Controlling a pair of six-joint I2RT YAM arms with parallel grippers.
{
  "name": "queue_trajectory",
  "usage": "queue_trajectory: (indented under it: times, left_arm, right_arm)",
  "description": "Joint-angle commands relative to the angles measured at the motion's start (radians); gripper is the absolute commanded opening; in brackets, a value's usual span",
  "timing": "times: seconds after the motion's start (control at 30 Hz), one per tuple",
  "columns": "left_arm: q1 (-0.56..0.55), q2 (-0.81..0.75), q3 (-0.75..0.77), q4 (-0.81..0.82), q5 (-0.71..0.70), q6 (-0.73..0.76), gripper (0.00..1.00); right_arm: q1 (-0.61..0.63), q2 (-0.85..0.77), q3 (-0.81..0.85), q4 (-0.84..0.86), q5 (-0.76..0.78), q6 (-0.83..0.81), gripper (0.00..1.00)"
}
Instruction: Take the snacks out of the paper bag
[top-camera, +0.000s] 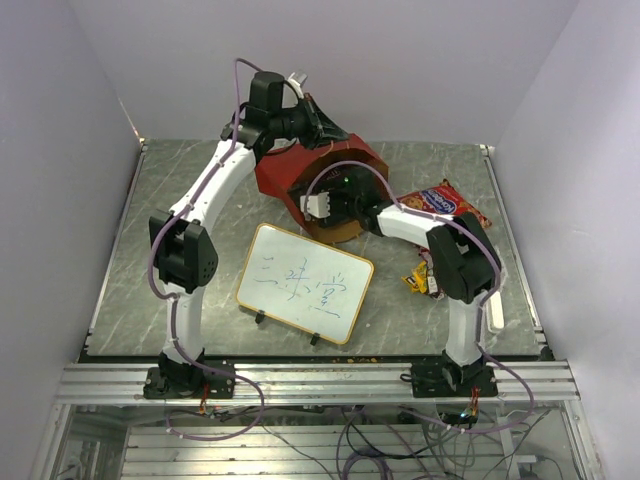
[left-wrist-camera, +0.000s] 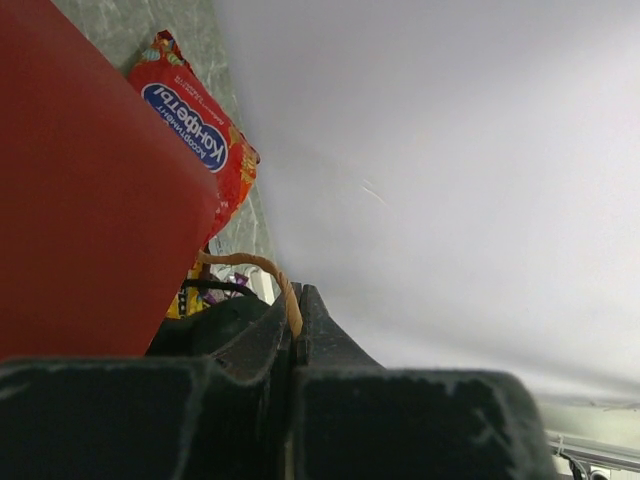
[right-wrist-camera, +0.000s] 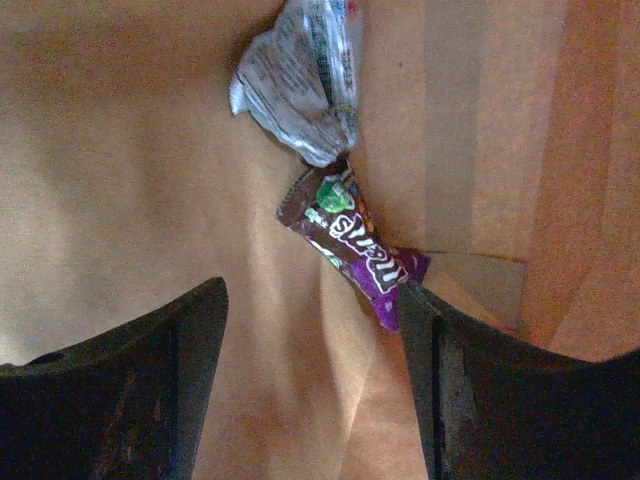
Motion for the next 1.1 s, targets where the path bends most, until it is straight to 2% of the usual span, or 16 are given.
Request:
queue_trajectory:
  times: [0.0, 0.4, 0.9, 1.0, 1.07]
  left_arm:
    - [-0.004, 0.015, 0.048, -0.037, 0.047, 0.025, 0.07]
    - [0.001, -0.02, -0.014, -0.043, 0.058, 0.057, 0.07]
    - [0.006, -0.054, -0.05, -0.149, 0.056, 0.147, 0.07]
    - [0.007, -0.06, -0.045, -0.178, 0.044, 0.168, 0.07]
    - [0.008, -0.067, -0.054, -0.178, 0.039, 0.167, 0.07]
  right_arm:
    - [0.001, 0.094, 0.096, 0.001, 0.081, -0.08, 0.69]
    - [-0.007, 0.349, 0.317, 0.039, 0.169, -0.044, 0.7]
    - [-0.037, 0.546, 0.531, 0.106, 0.173, -0.043, 0.69]
    - [-0.037, 0.564, 0.558, 0.12, 0.155, -0.019, 0.66]
    - [-0.037, 0.571, 0.574, 0.124, 0.144, -0.005, 0.59]
